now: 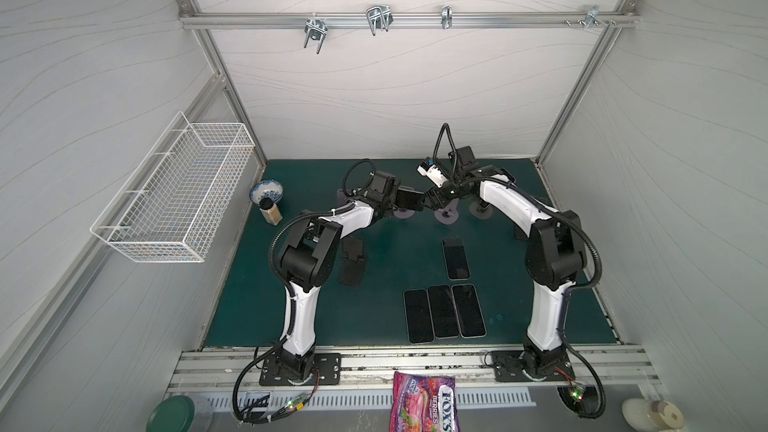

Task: Remove the phone from the phone stand
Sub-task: 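Lift the teal phone off the lilac stand with left gripper while right withdraws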

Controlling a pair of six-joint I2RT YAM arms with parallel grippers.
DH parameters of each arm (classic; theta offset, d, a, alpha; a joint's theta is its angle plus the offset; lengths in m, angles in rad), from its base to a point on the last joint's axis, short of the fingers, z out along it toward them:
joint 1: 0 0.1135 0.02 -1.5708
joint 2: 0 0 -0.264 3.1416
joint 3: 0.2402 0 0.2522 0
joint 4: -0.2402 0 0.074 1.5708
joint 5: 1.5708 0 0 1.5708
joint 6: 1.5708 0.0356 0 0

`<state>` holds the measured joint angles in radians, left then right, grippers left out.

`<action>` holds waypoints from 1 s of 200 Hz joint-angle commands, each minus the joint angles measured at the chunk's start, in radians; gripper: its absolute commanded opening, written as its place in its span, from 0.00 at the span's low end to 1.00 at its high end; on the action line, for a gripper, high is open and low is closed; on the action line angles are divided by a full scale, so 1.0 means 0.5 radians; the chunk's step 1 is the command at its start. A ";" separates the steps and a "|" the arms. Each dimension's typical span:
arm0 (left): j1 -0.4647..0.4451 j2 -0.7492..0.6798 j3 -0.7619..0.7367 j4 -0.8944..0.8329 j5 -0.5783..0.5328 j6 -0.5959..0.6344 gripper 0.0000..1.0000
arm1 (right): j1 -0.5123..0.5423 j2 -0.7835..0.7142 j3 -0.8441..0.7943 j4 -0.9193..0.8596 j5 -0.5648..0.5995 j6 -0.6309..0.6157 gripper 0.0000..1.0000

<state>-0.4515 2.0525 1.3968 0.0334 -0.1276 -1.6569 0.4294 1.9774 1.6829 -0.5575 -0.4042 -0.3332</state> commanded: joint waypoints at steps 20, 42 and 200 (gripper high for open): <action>0.006 -0.043 0.019 0.097 -0.038 -0.034 0.69 | -0.011 -0.065 -0.009 -0.026 -0.026 -0.052 0.65; 0.006 -0.060 -0.018 0.169 -0.036 -0.055 0.68 | -0.012 -0.068 -0.009 -0.026 -0.024 -0.050 0.65; 0.004 -0.238 -0.037 0.165 -0.064 -0.036 0.65 | -0.005 -0.167 -0.007 -0.003 0.014 0.074 0.64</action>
<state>-0.4515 1.9911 1.3632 0.0658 -0.1463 -1.6684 0.4294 1.9453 1.6829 -0.5571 -0.3988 -0.3088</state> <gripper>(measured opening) 0.713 0.641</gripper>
